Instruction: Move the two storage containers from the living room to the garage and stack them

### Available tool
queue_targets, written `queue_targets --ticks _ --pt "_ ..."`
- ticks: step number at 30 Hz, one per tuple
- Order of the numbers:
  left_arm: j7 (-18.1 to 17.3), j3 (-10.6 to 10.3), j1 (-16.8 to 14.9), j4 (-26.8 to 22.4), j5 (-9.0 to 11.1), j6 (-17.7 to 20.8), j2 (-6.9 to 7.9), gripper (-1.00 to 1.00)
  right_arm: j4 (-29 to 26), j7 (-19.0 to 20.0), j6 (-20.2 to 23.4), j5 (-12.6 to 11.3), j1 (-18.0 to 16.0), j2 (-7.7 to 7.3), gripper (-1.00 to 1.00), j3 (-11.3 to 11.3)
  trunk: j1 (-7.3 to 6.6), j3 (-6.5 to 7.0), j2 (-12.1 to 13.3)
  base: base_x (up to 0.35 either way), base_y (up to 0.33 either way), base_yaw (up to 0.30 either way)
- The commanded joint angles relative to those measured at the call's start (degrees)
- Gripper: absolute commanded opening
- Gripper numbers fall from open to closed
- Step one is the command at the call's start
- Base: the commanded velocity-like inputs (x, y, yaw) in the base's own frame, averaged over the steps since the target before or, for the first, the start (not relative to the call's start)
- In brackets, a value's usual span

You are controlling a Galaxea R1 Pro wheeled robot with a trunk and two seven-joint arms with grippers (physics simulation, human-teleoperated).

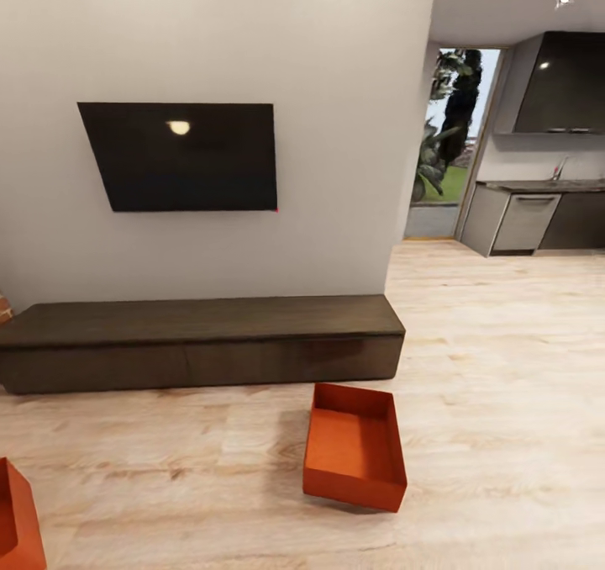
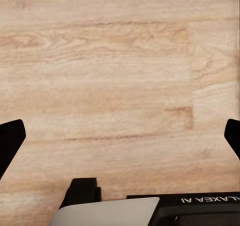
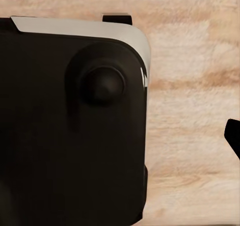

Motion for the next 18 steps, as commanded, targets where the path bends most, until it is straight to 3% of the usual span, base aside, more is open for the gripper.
queue_targets --ticks 1,7,18 --pt "0.23 -0.51 -0.03 0.03 0.46 -0.16 0.00 1.00 0.01 0.11 -0.02 -0.02 -0.03 0.00 1.00 0.02 0.00 -0.03 -0.03 0.000 0.000 -0.271" --pt "-4.30 -0.49 -0.03 0.09 0.41 0.10 0.12 1.00 -0.05 0.11 -0.02 -0.02 -0.03 -0.02 1.00 -0.15 0.00 0.14 -0.03 0.000 0.000 -0.267" --pt "-5.88 -0.71 -0.03 0.19 0.30 0.14 0.18 1.00 -0.08 0.11 -0.02 -0.02 -0.03 -0.07 1.00 -0.23 0.00 0.46 -0.03 0.000 0.000 -0.263"
